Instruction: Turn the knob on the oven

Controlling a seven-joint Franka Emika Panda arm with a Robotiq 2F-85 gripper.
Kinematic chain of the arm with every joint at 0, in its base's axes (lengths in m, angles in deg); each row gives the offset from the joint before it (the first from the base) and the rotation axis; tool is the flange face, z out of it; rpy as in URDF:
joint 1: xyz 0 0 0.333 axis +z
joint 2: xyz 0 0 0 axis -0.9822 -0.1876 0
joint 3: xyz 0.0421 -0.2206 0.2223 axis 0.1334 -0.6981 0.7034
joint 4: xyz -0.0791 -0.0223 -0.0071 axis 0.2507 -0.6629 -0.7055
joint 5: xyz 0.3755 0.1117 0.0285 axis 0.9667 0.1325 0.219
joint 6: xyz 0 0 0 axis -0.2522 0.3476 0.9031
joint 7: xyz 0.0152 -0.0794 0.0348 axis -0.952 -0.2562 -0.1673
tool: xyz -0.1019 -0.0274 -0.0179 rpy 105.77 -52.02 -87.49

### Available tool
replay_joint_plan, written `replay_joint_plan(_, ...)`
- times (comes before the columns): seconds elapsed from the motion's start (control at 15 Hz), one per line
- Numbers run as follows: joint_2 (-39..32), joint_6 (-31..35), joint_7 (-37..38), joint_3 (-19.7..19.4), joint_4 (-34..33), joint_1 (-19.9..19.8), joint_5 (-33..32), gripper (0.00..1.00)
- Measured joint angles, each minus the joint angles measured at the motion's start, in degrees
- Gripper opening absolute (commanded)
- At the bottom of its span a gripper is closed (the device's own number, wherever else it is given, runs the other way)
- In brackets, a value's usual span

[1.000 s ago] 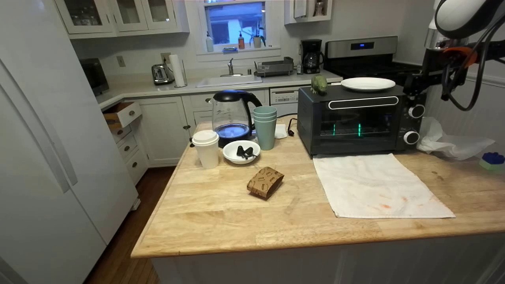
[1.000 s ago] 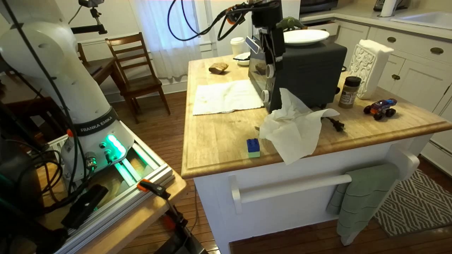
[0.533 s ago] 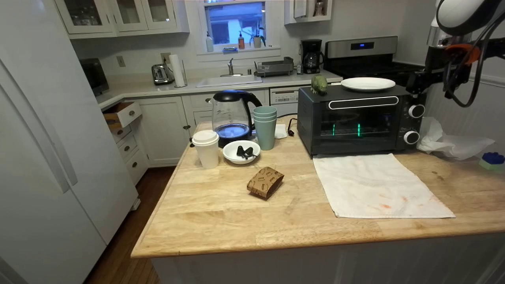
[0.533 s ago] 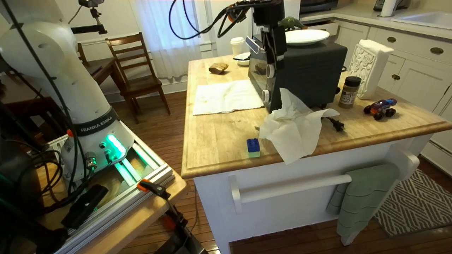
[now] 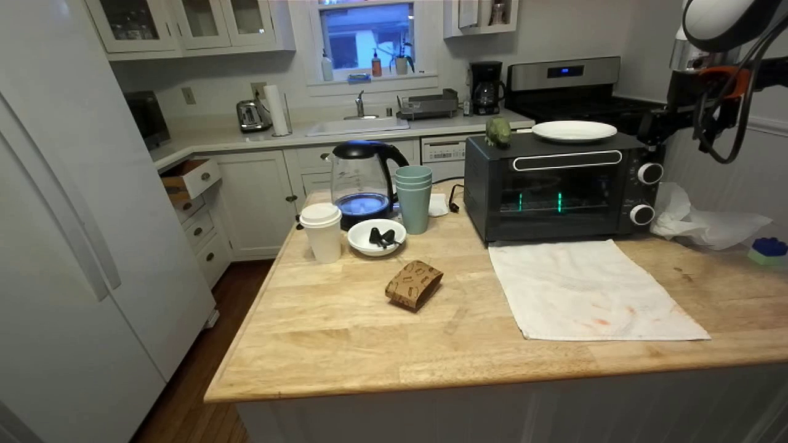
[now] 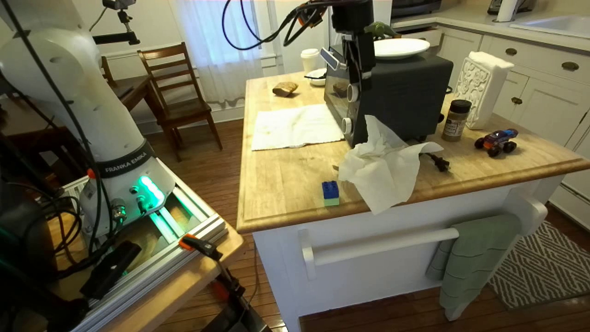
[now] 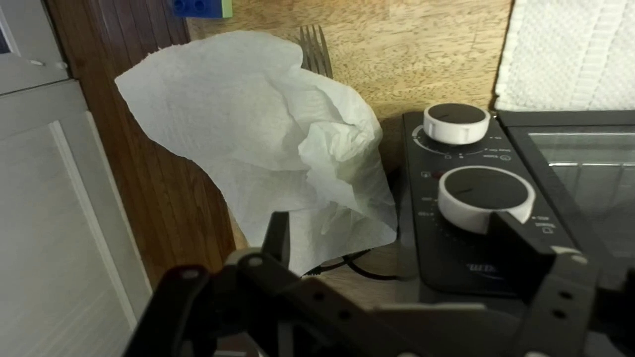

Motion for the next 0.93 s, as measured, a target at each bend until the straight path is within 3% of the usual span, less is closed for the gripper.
replay_joint_plan(0.47, 3.44, -10.75, -6.93, -0.99, -3.84, -2.18, 2.21, 1.0)
replay_joint_plan(0.93, 15.69, -23.0, -14.3, -0.65, -1.11, -2.22, 5.11, 1.0)
